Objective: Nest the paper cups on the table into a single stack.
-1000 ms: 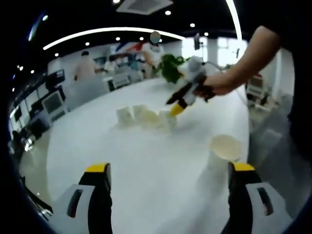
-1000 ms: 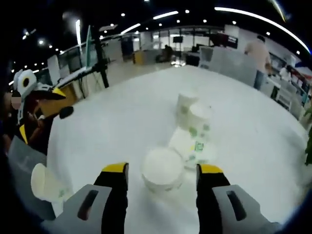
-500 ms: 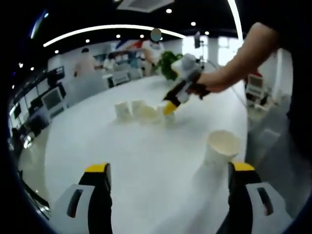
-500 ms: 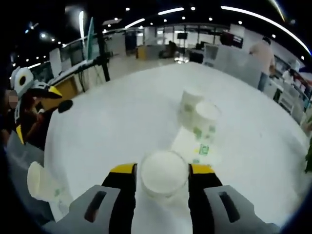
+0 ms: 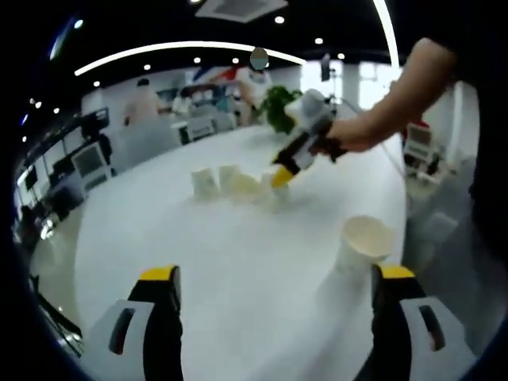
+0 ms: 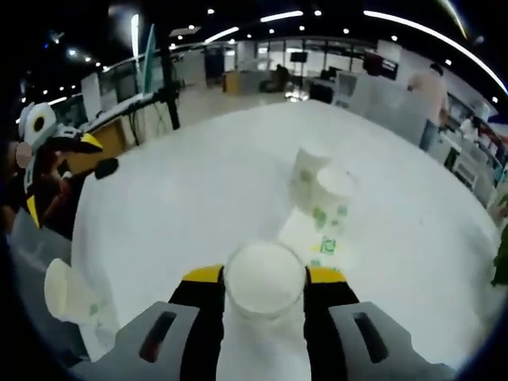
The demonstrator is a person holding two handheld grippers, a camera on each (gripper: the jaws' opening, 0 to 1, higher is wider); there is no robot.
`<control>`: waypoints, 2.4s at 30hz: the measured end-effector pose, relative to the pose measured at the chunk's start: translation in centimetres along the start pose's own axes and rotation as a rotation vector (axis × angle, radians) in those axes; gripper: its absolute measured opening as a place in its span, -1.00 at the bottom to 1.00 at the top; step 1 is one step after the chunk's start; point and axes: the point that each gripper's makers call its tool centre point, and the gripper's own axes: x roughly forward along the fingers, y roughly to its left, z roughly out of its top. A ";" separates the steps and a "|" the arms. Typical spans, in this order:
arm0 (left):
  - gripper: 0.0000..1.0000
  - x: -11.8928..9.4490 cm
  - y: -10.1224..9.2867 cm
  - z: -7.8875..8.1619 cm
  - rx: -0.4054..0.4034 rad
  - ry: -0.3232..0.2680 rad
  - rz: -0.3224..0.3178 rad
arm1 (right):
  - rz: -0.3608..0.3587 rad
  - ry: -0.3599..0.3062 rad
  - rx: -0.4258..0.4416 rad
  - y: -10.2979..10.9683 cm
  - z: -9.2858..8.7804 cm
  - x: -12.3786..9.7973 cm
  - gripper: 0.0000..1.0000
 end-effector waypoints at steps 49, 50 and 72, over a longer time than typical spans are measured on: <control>0.98 -1.1 -1.4 2.0 0.041 0.035 0.013 | -0.014 -0.119 0.090 0.1 -0.8 -6.5 -0.30; 0.98 -1.1 -1.4 2.1 0.038 0.030 0.012 | -0.011 -0.125 0.092 0.2 -0.6 -6.6 -0.30; 0.98 -1.7 -0.9 1.7 0.017 0.026 0.036 | 0.041 -0.272 0.028 3.5 4.1 -10.5 -0.30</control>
